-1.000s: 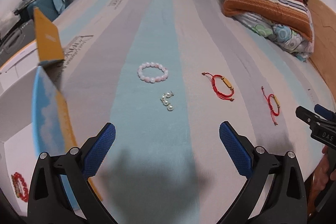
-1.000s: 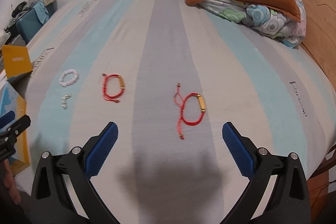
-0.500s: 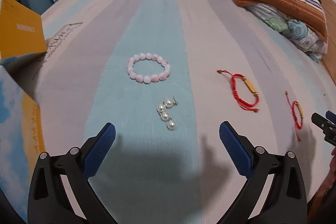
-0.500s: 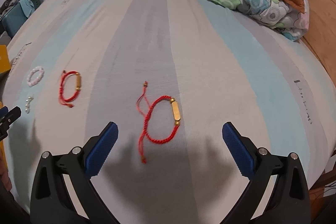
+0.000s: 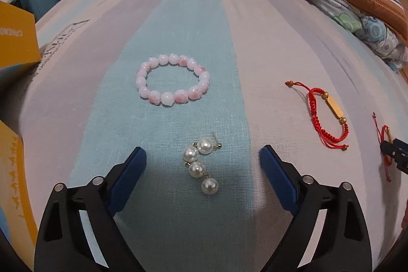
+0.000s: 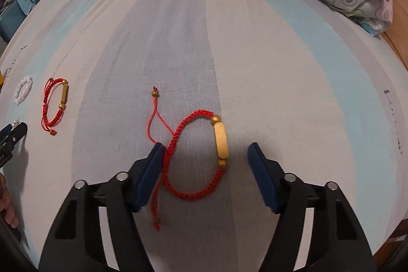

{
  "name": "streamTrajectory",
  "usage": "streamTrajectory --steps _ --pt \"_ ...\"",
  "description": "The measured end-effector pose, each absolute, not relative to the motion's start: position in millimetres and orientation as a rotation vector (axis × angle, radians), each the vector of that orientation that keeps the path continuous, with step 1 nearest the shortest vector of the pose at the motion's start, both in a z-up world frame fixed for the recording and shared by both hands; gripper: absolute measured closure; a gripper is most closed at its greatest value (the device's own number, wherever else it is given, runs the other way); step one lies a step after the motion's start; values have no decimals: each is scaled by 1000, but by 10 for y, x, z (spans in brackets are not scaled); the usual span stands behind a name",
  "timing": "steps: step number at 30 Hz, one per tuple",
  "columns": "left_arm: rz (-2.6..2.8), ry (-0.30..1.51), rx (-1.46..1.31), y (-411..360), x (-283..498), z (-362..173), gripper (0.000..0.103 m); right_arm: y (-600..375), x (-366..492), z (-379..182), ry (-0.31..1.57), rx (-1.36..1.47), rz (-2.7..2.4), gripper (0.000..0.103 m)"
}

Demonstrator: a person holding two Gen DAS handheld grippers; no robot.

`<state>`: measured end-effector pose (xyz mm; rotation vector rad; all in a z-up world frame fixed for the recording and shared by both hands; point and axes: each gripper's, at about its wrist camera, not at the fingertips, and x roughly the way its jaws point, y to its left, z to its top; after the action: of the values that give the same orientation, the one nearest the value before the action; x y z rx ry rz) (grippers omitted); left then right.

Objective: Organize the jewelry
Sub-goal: 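Grasp the pearl earrings with the left tool while the right tool grasps the red cord bracelet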

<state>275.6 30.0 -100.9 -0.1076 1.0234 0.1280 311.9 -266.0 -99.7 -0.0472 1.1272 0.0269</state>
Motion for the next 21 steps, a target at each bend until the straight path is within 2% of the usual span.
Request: streamTrajectory --steps 8,13,15,16,21 --pt "98 1034 -114 255 2732 -976 56 -2585 3133 -995 1126 -61 73 76" --pt "104 1048 -132 261 2698 -965 81 -2616 3111 -974 1134 -38 84 84" --pt "99 1050 -132 256 2681 -957 83 -2614 3103 -963 1138 -44 77 85" --pt "96 1052 -129 255 2678 -955 93 -2613 3102 -957 1140 -49 73 86" --pt "87 1043 -144 278 2601 -905 93 -2570 3036 -892 1130 -52 68 89"
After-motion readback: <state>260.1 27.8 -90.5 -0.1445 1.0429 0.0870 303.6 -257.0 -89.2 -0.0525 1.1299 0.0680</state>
